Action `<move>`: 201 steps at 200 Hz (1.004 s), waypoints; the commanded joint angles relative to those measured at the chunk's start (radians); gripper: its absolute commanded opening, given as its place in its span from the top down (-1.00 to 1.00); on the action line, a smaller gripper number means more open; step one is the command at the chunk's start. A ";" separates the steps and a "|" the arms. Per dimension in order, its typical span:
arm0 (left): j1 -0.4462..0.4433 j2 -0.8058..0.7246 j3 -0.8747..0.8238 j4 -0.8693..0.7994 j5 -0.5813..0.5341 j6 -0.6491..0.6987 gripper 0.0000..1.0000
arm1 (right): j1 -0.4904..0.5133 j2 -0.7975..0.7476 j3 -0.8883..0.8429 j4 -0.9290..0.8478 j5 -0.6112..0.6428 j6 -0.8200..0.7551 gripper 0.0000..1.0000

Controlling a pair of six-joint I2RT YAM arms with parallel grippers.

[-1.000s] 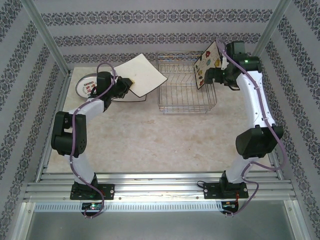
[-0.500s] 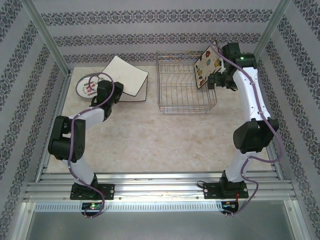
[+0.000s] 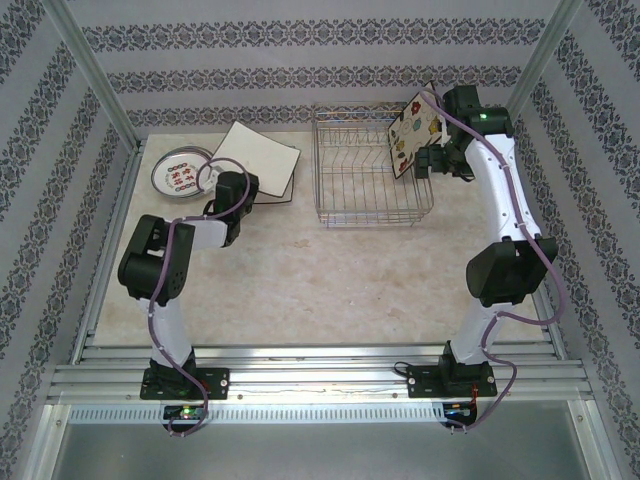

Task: Unload the plates from the dish rack

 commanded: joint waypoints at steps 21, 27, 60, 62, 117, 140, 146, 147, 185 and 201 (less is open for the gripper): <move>-0.013 0.020 0.023 0.351 -0.044 -0.040 1.00 | 0.016 -0.013 -0.030 0.022 -0.015 -0.015 -0.96; -0.013 0.023 0.016 0.356 -0.048 -0.040 1.00 | 0.016 -0.015 -0.033 0.024 -0.017 -0.014 -0.96; -0.023 0.030 -0.023 0.395 -0.092 -0.035 1.00 | 0.018 -0.022 -0.048 0.031 -0.019 -0.015 -0.96; -0.023 0.030 -0.026 0.397 -0.095 -0.034 1.00 | 0.018 -0.022 -0.048 0.032 -0.020 -0.015 -0.96; -0.052 0.071 -0.030 0.416 -0.184 -0.042 1.00 | 0.028 -0.032 -0.064 0.039 -0.035 -0.014 -0.96; -0.071 0.082 -0.034 0.411 -0.232 -0.064 1.00 | 0.030 -0.038 -0.070 0.040 -0.033 -0.016 -0.96; -0.075 0.083 -0.034 0.406 -0.239 -0.068 1.00 | 0.030 -0.041 -0.071 0.040 -0.033 -0.016 -0.96; -0.076 0.082 -0.034 0.405 -0.242 -0.068 1.00 | 0.030 -0.041 -0.072 0.040 -0.033 -0.016 -0.96; -0.112 0.055 -0.067 0.342 -0.374 -0.084 1.00 | 0.030 -0.048 -0.083 0.047 -0.042 -0.015 -0.96; -0.120 0.050 -0.065 0.315 -0.397 -0.080 1.00 | 0.032 -0.048 -0.086 0.049 -0.046 -0.015 -0.96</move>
